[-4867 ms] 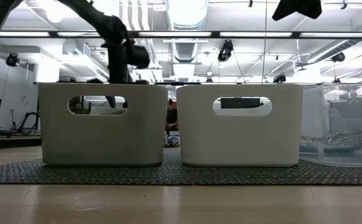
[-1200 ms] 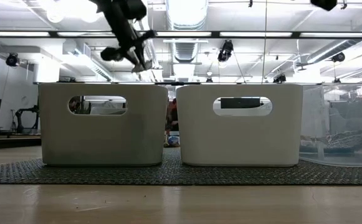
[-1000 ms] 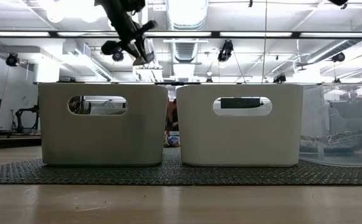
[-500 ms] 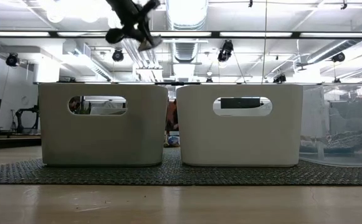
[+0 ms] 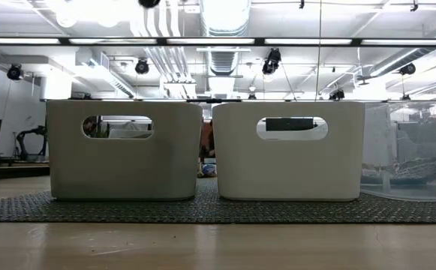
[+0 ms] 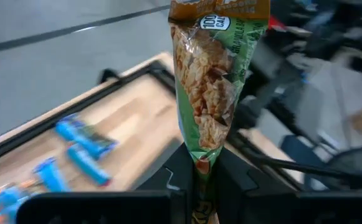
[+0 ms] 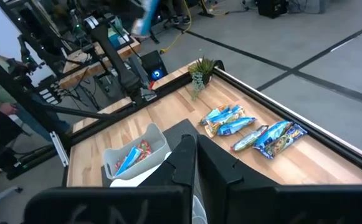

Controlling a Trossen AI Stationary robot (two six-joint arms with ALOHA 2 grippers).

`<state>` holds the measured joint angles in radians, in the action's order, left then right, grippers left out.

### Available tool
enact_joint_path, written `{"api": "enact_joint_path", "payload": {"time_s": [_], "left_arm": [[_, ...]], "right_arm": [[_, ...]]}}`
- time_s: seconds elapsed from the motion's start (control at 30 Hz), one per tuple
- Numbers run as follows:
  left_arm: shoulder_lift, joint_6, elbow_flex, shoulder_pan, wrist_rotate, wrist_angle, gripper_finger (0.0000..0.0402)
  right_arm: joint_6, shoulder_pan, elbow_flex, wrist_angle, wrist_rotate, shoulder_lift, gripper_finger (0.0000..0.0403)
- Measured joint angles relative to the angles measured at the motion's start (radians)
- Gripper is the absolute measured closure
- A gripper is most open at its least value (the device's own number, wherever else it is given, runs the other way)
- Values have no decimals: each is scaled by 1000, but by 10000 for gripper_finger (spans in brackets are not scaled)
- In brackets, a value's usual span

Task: Pick and place Granola Bars by type
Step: Put the orange granola bar into the transparent bin

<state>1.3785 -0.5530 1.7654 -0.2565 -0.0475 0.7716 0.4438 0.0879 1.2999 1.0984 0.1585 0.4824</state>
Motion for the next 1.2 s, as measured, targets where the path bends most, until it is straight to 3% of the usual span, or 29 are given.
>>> {"api": "enact_joint_path", "payload": {"time_s": [0.27, 0.63, 1.2], "left_arm": [[0, 16, 16, 158, 0, -71, 379], [37, 168, 12, 351, 2, -185, 379], [47, 210, 12, 385, 2, -241, 379]], "right_arm": [[-3, 0, 0, 0, -1, 0, 394], [-3, 0, 0, 1, -2, 0, 394], [0, 0, 0, 0, -1, 0, 394]]}}
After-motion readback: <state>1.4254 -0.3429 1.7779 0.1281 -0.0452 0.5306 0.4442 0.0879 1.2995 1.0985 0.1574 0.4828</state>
